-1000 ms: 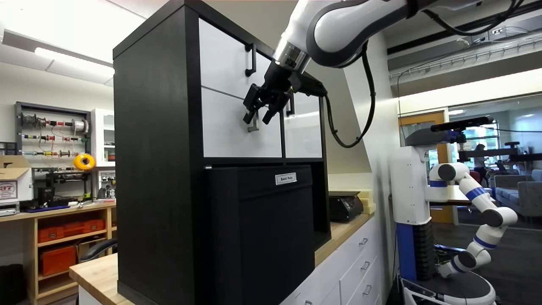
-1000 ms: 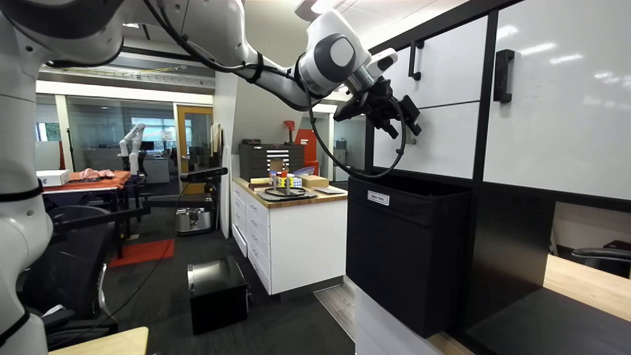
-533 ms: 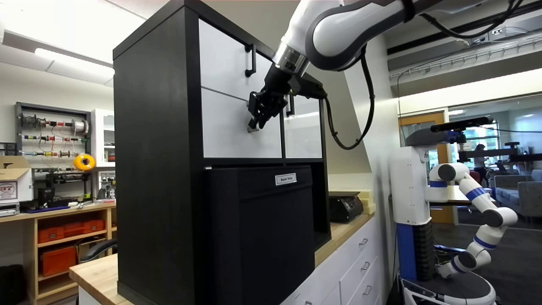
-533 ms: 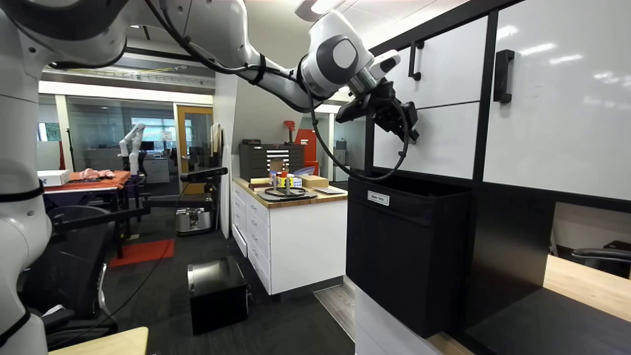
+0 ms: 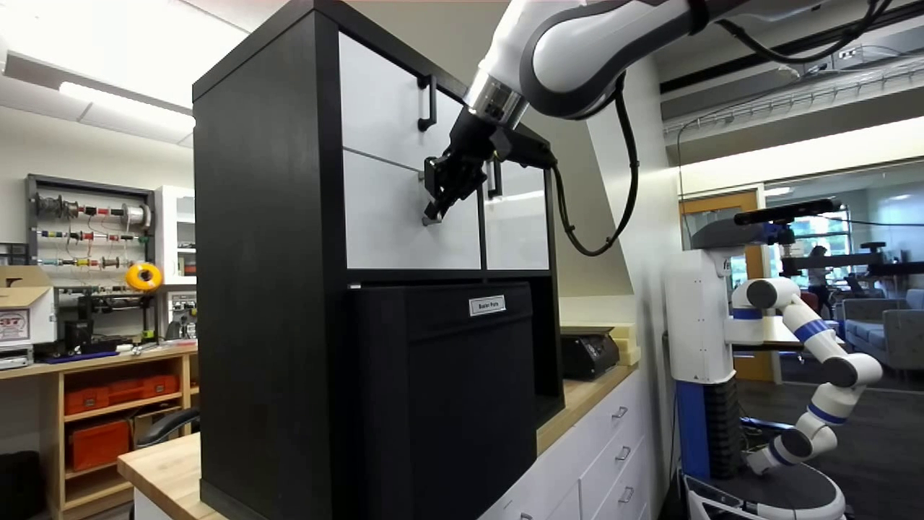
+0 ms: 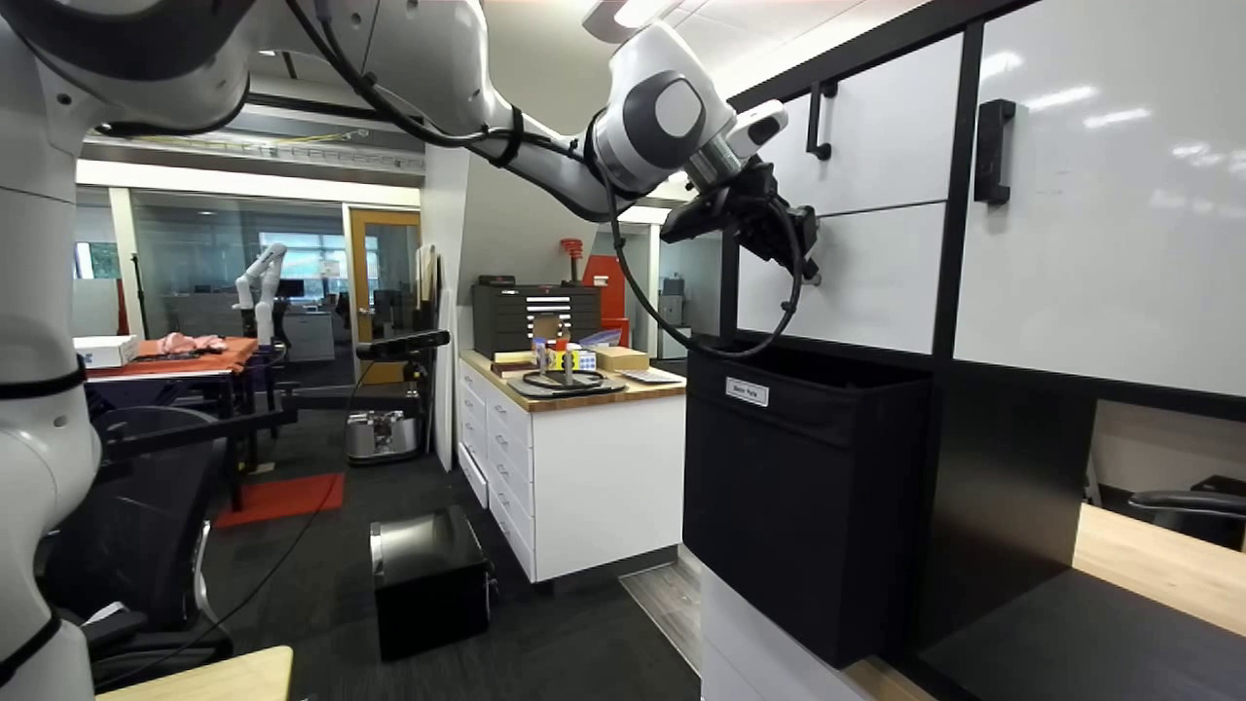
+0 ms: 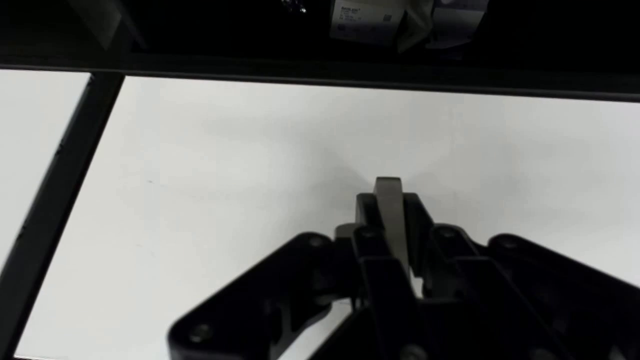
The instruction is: Open the bottom drawer of the cabinet
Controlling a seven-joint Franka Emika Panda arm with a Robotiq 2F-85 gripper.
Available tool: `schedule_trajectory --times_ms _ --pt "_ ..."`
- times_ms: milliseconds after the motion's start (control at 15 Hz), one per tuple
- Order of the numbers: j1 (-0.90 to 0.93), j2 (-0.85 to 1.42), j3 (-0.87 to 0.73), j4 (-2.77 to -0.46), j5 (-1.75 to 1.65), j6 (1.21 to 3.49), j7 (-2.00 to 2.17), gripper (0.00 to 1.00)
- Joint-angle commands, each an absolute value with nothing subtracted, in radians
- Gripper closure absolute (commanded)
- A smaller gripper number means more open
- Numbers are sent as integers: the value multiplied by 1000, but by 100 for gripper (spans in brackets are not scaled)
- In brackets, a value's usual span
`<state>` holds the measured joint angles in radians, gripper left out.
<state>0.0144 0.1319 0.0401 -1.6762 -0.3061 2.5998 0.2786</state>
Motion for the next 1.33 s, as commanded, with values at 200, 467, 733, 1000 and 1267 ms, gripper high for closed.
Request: schedule_trajectory --times_ms 200,467,733,1000,1267 --pt "51 23 19 -1806 -366 2626 311 95" --pt "46 -52 28 -1905 -417 2631 360 95" --pt "34 -136 44 -2022 -438 2651 412 95" --pt "26 -229 51 -2142 -448 2666 465 95" --pt "-34 -317 109 -2246 -448 2671 487 95"
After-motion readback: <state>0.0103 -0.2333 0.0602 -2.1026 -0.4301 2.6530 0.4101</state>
